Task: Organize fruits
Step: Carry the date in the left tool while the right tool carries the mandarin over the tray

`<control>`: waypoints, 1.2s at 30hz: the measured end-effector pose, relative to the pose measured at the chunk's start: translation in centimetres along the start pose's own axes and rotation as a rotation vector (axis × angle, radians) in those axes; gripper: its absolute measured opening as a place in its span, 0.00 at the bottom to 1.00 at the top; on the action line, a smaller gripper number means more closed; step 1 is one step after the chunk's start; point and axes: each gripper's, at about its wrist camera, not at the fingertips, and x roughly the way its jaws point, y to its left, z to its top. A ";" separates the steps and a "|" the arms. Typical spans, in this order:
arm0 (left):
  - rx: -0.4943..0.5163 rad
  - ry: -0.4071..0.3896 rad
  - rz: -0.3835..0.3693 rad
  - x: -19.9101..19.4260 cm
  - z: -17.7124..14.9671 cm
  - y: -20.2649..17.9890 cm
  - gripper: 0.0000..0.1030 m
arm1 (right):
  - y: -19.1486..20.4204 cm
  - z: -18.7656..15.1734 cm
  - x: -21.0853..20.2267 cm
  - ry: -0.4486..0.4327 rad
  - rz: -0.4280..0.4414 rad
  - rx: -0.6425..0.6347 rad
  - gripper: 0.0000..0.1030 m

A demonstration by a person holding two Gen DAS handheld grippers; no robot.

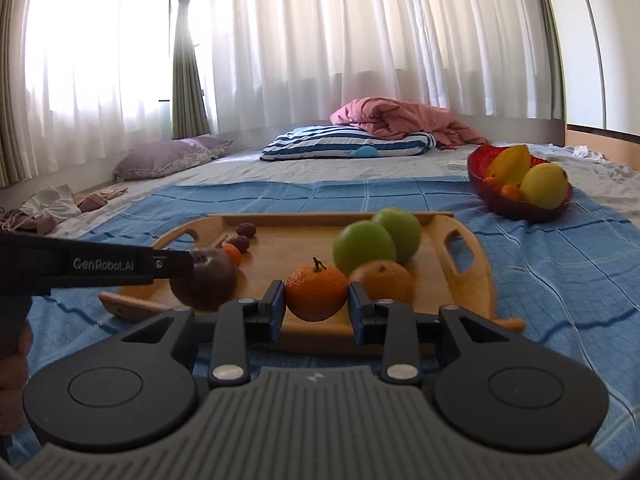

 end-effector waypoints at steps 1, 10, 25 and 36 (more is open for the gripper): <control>-0.008 0.002 -0.009 0.3 0.6 0.2 0.23 | 0.0 0.5 0.2 -0.003 0.002 -0.002 0.36; -0.042 0.090 -0.064 6.0 6.9 1.5 0.23 | -1.7 7.2 5.7 0.084 0.056 0.039 0.36; -0.105 0.359 -0.059 18.4 9.9 2.6 0.23 | -3.5 10.2 18.1 0.412 0.041 0.074 0.37; -0.087 0.417 -0.024 20.8 9.1 2.7 0.23 | -2.5 9.9 20.8 0.504 0.016 -0.014 0.37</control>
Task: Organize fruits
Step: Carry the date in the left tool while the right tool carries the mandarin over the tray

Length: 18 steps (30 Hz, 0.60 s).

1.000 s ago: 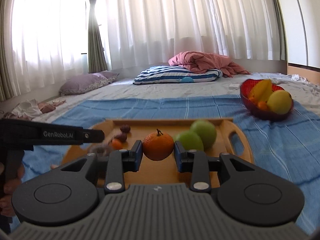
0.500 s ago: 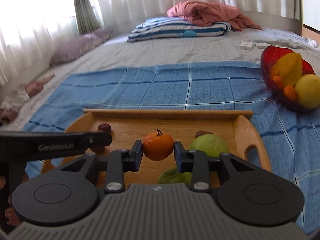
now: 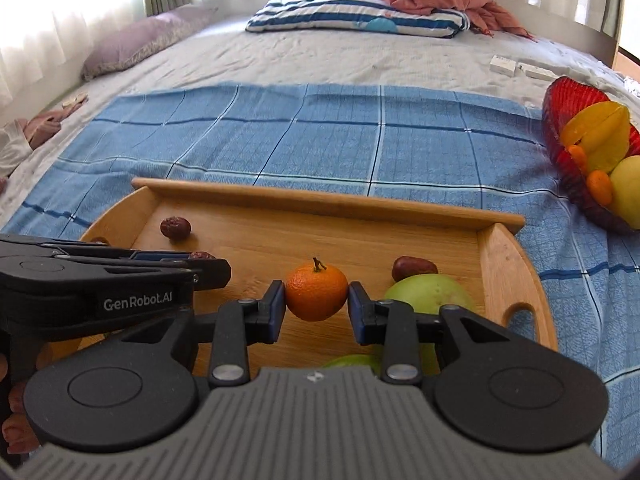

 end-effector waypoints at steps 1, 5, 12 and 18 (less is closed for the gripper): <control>-0.002 0.004 0.000 0.2 0.0 0.1 0.23 | 0.0 0.0 0.1 0.007 0.002 -0.002 0.37; 0.004 0.005 0.007 0.4 0.0 0.2 0.23 | 0.3 0.2 0.4 0.026 -0.005 -0.027 0.38; 0.006 0.008 0.010 0.4 0.1 0.2 0.24 | 1.3 0.4 1.0 0.083 -0.035 -0.107 0.38; 0.019 0.007 0.014 0.4 0.1 0.0 0.23 | 2.0 0.8 1.5 0.148 -0.047 -0.159 0.42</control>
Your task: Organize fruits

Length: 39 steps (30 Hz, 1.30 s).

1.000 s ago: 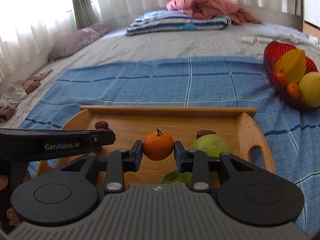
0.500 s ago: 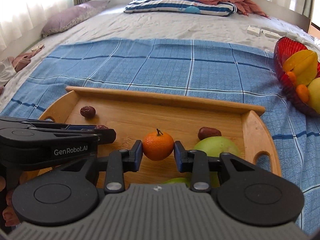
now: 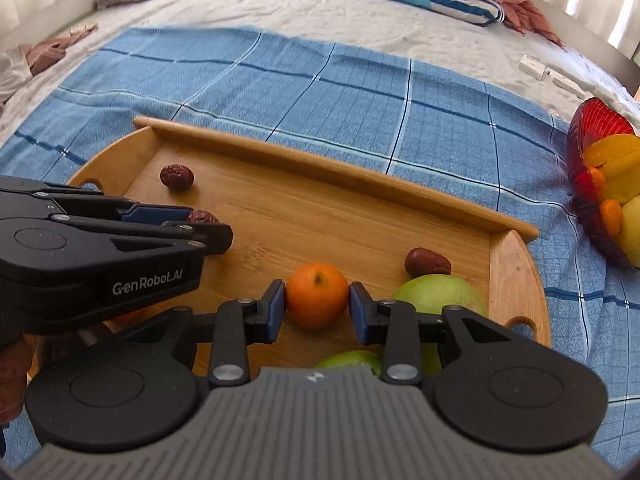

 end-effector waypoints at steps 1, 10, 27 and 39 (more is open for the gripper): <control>0.001 0.000 0.001 0.0 0.0 0.0 0.23 | 0.0 0.1 0.0 0.004 -0.001 0.001 0.42; -0.004 -0.023 0.021 -0.4 -0.1 -0.2 0.44 | -0.1 0.1 -0.2 -0.020 0.013 0.035 0.54; 0.023 -0.200 0.049 -8.0 -2.0 -0.6 0.89 | -1.6 -2.9 -6.6 -0.234 -0.014 0.114 0.75; 0.048 -0.312 0.050 -13.2 -6.4 -1.3 0.97 | -3.2 -7.9 -10.6 -0.380 -0.021 0.211 0.85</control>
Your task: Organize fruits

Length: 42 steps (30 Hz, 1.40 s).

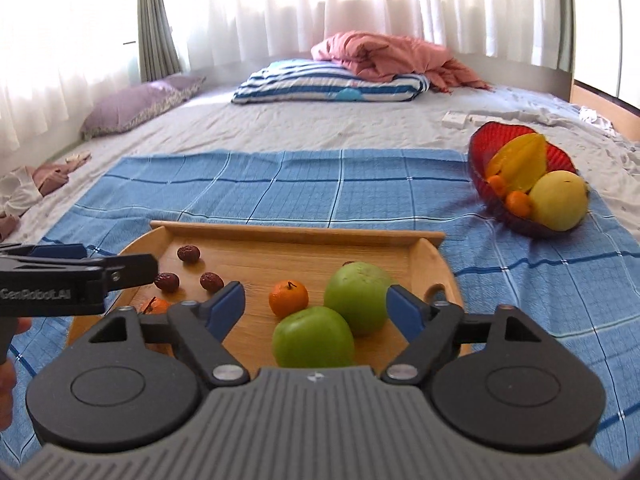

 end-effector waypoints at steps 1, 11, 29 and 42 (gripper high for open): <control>0.003 -0.007 -0.002 -0.5 -0.3 -0.1 0.97 | -0.1 -0.2 -0.4 -0.010 -0.001 0.006 0.85; -0.007 -0.056 0.009 -4.7 -3.8 -0.3 0.99 | 0.3 -3.3 -3.9 -0.111 -0.042 -0.004 0.88; 0.028 -0.046 0.050 -8.2 -10.5 -1.4 1.00 | 1.1 -9.8 -7.8 -0.190 -0.076 0.003 0.98; 0.051 0.023 0.058 -9.4 -14.3 -1.5 1.00 | 2.0 -14.2 -8.5 -0.154 -0.114 -0.021 1.00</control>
